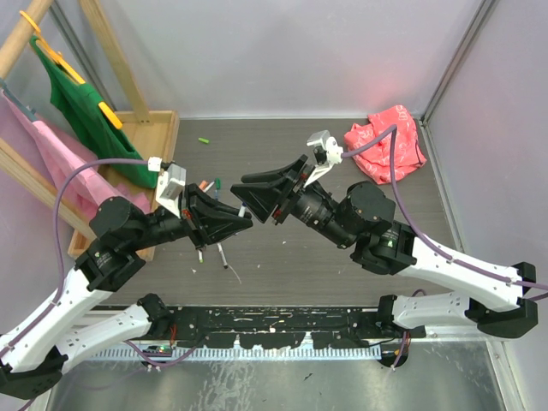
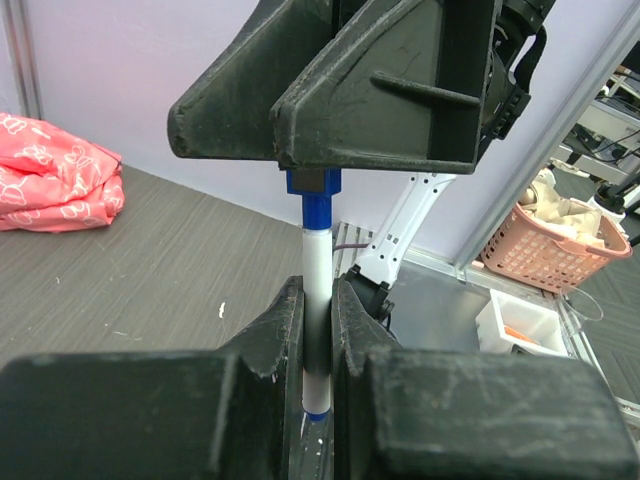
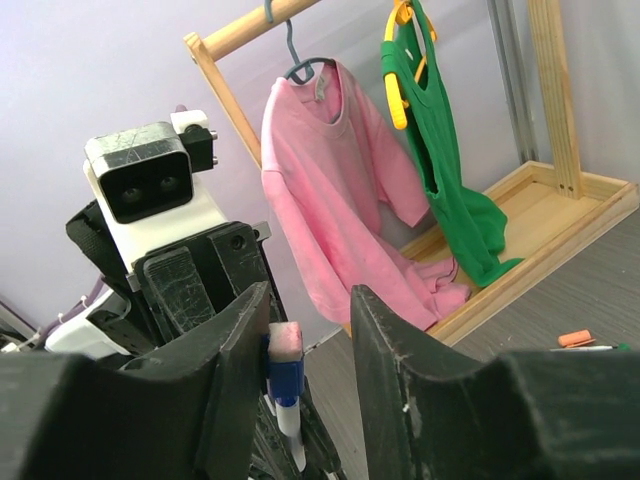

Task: Insert the pens into the pen caps
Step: Press the pen cap onto the pen.

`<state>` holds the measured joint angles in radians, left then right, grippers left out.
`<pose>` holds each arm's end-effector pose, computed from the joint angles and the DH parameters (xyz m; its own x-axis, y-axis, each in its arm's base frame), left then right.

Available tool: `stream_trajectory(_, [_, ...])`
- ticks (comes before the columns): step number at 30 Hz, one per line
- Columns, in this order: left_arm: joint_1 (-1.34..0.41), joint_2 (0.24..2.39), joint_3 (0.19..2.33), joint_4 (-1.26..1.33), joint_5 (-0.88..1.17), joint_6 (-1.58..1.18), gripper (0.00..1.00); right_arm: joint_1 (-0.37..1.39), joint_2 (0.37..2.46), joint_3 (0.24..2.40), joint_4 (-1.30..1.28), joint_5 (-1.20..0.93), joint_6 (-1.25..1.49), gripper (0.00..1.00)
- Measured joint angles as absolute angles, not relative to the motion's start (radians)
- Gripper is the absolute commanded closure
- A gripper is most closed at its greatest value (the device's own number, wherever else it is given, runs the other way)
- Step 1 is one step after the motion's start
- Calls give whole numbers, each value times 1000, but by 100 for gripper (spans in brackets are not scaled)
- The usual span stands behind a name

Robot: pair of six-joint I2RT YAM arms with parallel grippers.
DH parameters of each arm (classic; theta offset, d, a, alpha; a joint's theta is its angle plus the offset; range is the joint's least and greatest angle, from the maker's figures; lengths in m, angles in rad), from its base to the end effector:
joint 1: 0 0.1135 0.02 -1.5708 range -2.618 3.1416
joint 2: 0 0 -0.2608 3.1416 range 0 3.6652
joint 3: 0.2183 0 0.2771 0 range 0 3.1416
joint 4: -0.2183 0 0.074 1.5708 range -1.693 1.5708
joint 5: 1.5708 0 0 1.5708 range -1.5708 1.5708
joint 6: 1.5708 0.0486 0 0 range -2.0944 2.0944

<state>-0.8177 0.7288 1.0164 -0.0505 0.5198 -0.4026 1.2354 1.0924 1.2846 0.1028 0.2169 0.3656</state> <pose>0.1060 -0.1484 0.4488 -0.2297 -0.2522 -0.9400 0.9493 0.1549 -0.2735 0.0988 0.2517 0.4909 -0.2161 0.4408 -0.8712 -0.8321 0.3836 0.4005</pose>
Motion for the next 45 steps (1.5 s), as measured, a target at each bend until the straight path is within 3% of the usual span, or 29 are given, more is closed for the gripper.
stream_trajectory(10, [-818, 729, 1015, -59, 508, -402, 100, 1236, 1085, 1276, 105, 196, 379, 75])
stream_trajectory(16, [-818, 729, 1015, -76, 486, -401, 100, 1236, 1085, 1262, 108, 194, 392, 99])
stream_trajectory(33, [-819, 744, 1123, -257, 410, -374, 100, 1230, 1103, 1190, 236, 210, 476, 100])
stream_trajectory(45, [-825, 722, 1180, -377, 397, -358, 100, 1319, 1163, 1145, 410, 292, 499, 100])
